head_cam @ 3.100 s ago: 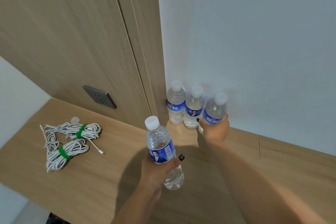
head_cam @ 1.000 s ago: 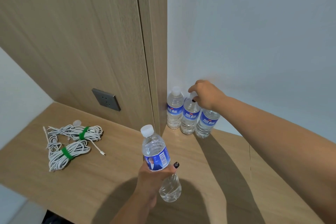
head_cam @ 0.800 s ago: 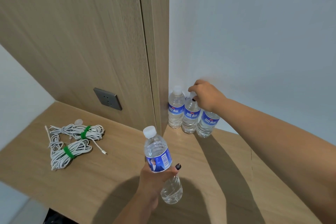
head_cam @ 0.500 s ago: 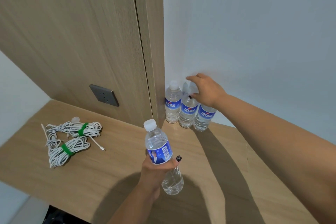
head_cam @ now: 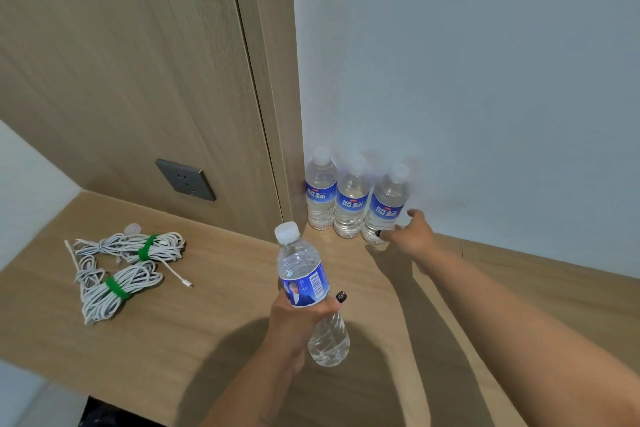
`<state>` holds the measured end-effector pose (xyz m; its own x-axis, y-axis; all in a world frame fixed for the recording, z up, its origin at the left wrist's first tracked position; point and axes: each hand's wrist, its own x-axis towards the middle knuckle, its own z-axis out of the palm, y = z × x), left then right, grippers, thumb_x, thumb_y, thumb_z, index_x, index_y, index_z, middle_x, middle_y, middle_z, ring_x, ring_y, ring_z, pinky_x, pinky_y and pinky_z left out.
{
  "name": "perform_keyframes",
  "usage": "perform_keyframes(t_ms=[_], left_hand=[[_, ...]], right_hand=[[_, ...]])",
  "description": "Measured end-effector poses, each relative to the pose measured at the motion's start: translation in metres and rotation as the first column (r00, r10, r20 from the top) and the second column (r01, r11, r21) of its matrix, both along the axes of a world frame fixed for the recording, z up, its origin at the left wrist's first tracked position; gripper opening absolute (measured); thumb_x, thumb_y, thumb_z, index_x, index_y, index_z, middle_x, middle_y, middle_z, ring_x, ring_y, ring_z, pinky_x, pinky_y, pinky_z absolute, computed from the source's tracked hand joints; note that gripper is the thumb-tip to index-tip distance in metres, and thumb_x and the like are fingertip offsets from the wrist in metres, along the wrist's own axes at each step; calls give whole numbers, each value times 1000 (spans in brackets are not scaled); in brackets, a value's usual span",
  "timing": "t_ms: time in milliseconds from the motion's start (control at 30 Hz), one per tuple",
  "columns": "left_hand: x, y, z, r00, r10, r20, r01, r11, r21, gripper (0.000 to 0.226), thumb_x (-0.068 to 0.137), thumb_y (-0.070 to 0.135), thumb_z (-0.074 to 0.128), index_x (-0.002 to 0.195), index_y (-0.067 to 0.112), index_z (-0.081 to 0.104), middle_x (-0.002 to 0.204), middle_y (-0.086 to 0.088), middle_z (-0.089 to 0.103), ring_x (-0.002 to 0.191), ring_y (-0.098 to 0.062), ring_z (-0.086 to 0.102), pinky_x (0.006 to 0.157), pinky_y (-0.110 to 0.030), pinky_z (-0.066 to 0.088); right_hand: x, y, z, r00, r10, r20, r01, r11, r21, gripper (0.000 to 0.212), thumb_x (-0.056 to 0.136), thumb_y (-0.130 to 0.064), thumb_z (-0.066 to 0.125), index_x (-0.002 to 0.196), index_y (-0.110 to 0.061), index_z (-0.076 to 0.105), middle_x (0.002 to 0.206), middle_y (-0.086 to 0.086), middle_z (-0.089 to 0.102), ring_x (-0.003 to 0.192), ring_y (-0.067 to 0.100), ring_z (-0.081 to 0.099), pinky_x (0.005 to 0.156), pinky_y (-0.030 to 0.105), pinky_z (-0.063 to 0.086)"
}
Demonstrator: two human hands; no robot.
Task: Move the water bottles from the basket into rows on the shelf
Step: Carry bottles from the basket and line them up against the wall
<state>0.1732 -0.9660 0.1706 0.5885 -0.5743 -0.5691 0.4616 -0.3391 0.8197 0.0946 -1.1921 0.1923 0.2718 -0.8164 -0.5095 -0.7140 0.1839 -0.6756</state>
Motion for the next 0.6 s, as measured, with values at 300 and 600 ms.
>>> perform_keyframes(t_ms=[300, 600], left_hand=[[20, -6, 5, 997, 72, -1, -72, 997, 29, 81, 37, 29, 87, 113, 15, 63, 100, -9, 74, 94, -28, 72, 87, -47, 58], [28, 1, 8, 995, 98, 10, -98, 994, 40, 83, 35, 36, 89, 110, 9, 65, 95, -10, 75, 92, -28, 72, 88, -47, 57]], right_hand=[[24, -2, -18, 991, -94, 92, 96, 995, -13, 55, 85, -19, 69, 130, -7, 39, 115, 10, 56, 93, 25, 52, 76, 35, 43], [32, -10, -27, 996, -82, 40, 85, 992, -92, 52, 87, -18, 66, 131, -8, 40, 123, 14, 58, 110, 34, 56, 81, 35, 42]])
